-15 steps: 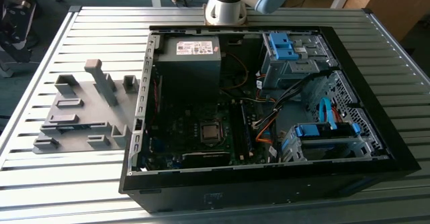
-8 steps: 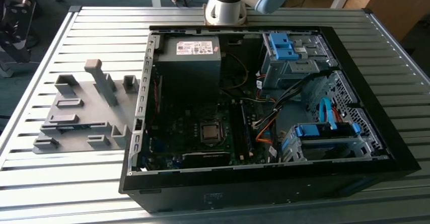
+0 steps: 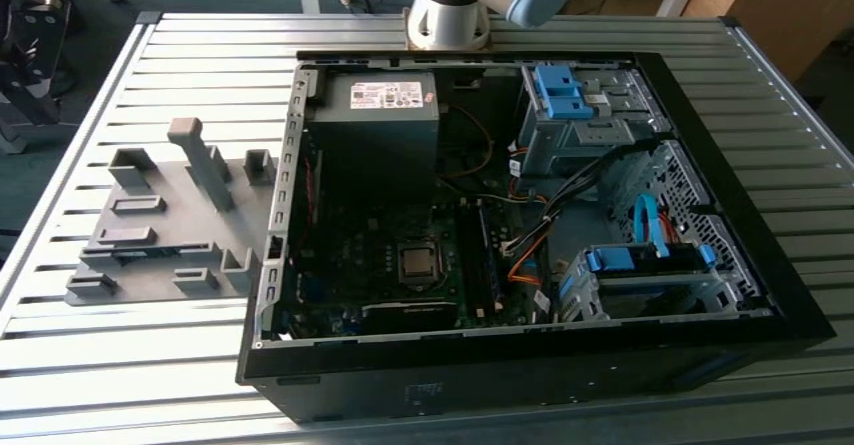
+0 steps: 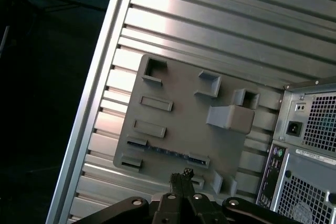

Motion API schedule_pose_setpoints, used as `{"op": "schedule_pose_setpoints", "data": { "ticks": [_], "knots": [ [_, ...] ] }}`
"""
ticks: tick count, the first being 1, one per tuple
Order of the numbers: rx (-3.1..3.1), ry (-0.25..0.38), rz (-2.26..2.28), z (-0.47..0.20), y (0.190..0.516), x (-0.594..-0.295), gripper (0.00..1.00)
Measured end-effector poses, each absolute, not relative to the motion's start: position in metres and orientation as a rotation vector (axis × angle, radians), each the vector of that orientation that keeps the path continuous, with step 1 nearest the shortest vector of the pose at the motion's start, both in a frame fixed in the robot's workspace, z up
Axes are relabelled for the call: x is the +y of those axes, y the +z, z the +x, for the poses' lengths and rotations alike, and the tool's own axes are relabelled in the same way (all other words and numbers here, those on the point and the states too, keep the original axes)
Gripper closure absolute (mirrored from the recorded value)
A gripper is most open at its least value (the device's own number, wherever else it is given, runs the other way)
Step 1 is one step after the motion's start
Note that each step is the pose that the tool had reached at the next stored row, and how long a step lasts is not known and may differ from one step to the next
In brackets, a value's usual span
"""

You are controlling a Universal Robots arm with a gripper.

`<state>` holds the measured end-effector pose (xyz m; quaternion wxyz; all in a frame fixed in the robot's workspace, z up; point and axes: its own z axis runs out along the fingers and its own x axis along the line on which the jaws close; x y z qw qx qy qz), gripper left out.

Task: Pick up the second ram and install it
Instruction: 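Pick up the second ram and move it above second insertion slot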

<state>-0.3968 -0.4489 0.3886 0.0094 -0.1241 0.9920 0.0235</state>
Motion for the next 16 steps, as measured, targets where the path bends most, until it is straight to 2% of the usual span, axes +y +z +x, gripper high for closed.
{"op": "schedule_pose_setpoints", "data": {
  "ticks": [16],
  "knots": [
    [3.086, 0.074, -0.482, -0.397, 0.3886, -0.4495, 0.89]
  ]
}}
